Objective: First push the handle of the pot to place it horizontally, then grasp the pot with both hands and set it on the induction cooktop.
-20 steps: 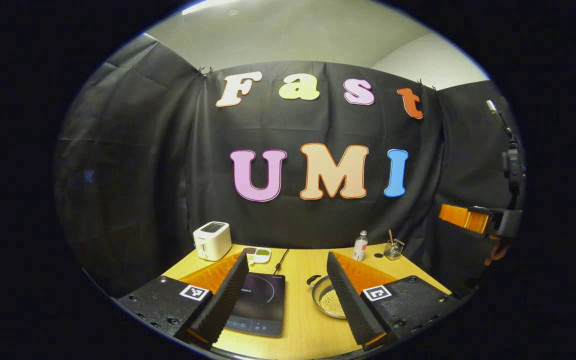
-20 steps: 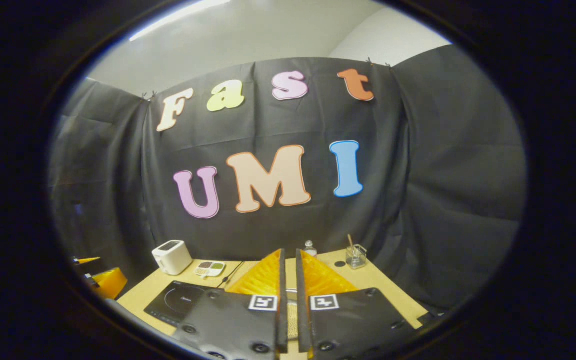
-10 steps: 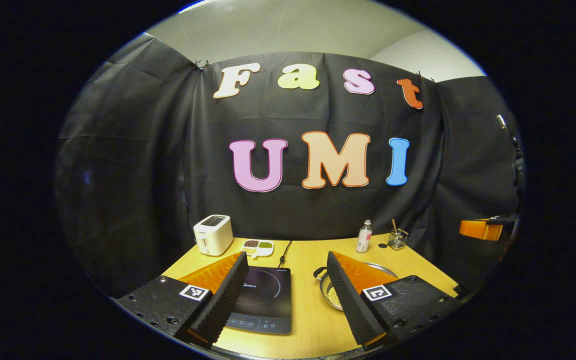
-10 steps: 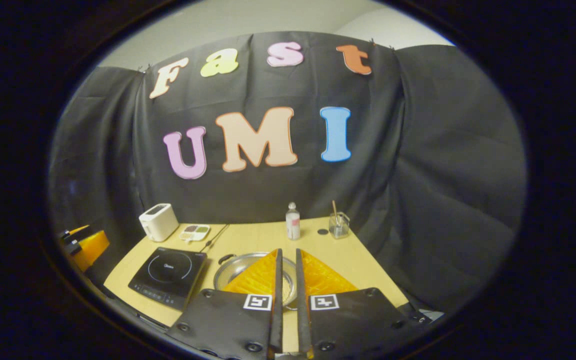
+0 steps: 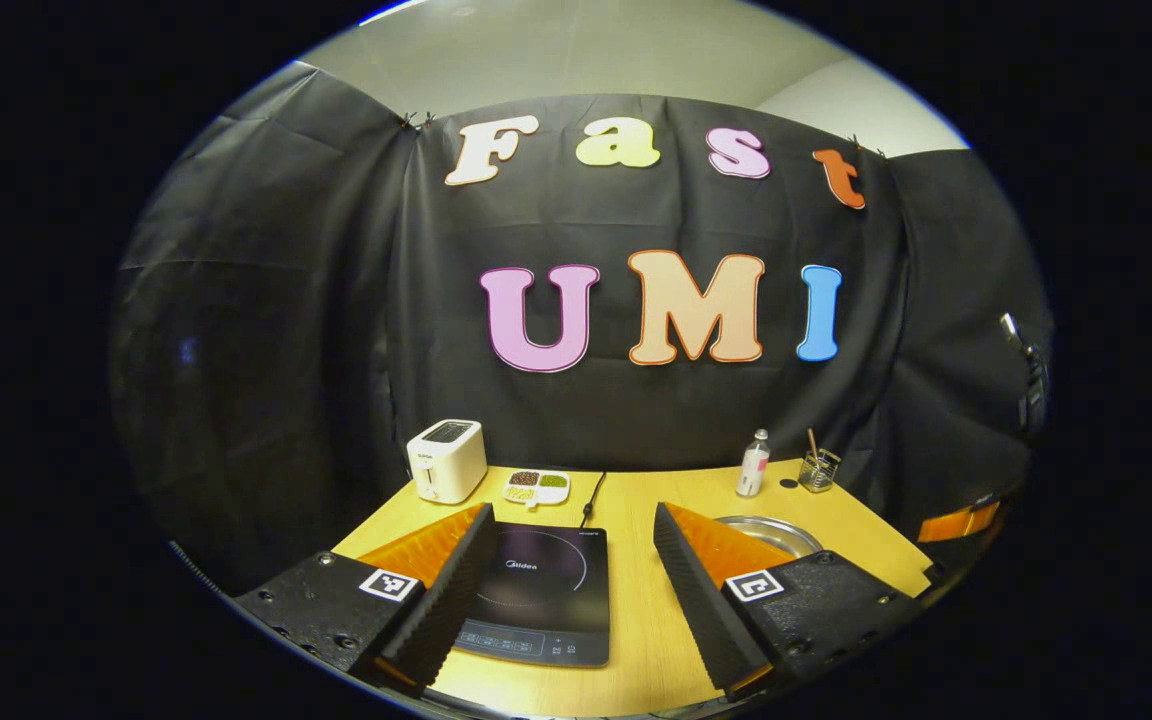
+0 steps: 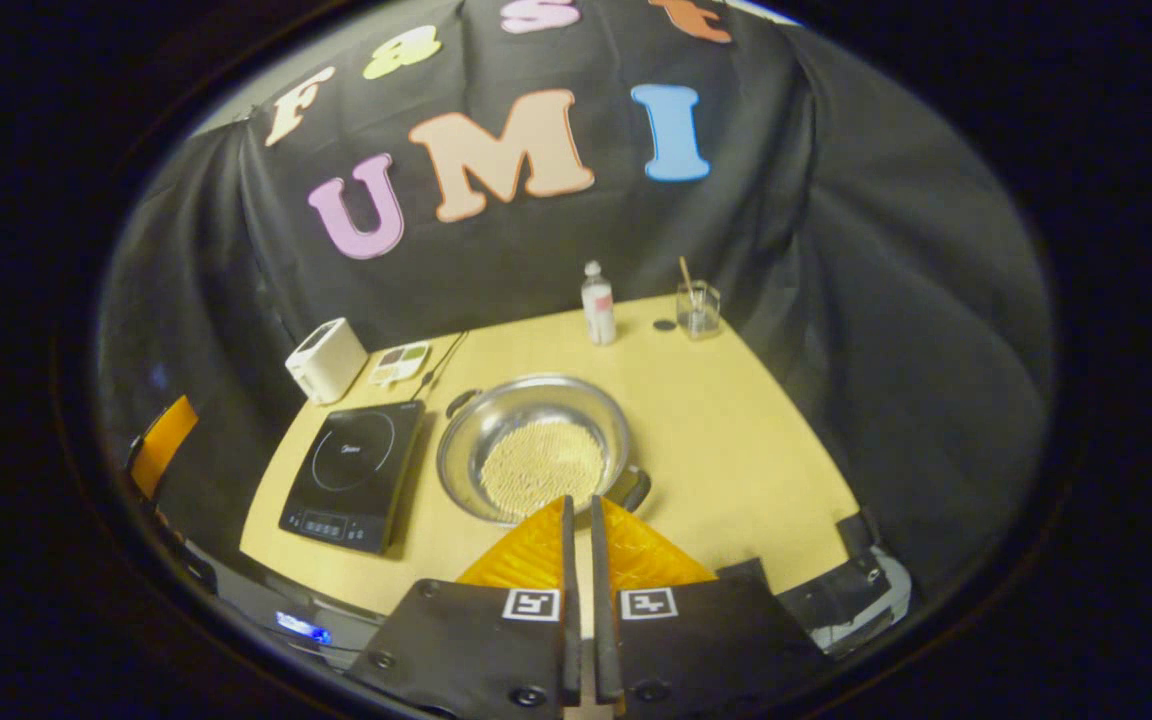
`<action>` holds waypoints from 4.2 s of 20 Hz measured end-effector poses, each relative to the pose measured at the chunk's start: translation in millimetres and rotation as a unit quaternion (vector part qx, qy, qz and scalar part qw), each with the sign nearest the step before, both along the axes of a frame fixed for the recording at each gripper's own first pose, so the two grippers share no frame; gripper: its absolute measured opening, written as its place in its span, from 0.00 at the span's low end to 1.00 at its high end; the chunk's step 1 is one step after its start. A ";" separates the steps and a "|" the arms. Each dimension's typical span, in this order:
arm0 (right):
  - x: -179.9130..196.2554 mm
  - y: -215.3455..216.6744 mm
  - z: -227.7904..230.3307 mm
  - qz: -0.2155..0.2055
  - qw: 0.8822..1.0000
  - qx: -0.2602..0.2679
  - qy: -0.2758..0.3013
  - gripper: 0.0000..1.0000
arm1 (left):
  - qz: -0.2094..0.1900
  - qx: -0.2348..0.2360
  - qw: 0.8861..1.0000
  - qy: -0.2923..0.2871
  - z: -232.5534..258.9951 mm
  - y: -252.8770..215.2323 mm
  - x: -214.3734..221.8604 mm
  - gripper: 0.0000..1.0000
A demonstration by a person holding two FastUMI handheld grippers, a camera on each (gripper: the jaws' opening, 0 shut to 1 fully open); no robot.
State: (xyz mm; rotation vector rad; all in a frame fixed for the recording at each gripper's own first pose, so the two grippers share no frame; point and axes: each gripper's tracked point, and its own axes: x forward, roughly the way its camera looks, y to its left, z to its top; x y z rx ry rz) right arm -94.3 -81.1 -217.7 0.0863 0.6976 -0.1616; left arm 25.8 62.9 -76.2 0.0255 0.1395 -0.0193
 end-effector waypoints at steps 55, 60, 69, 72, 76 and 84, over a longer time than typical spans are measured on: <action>152.9 -117.0 -178.2 -0.092 0.940 0.153 0.292 0.08 | 0.145 0.039 0.979 0.138 -82.4 -37.0 117.3 0.96; 149.5 -130.5 -163.3 -0.074 0.944 0.159 0.281 0.20 | 0.108 0.010 0.977 0.182 -115.4 -58.3 124.7 0.97; 167.7 -126.4 -125.3 0.008 0.948 0.188 0.258 1.00 | 0.006 -0.011 0.953 0.302 -175.3 -102.3 140.9 0.97; 179.7 -123.0 -128.7 0.021 0.943 0.202 0.263 1.00 | -0.026 -0.039 0.924 0.380 -209.8 -113.8 136.7 0.96; 184.8 -124.8 -143.3 0.035 0.937 0.203 0.283 1.00 | -0.037 -0.065 0.886 0.458 -240.5 -115.1 132.3 0.97; 189.7 -112.7 -182.4 0.063 0.913 0.217 0.340 1.00 | -0.046 -0.107 0.831 0.544 -294.1 -129.7 141.1 0.96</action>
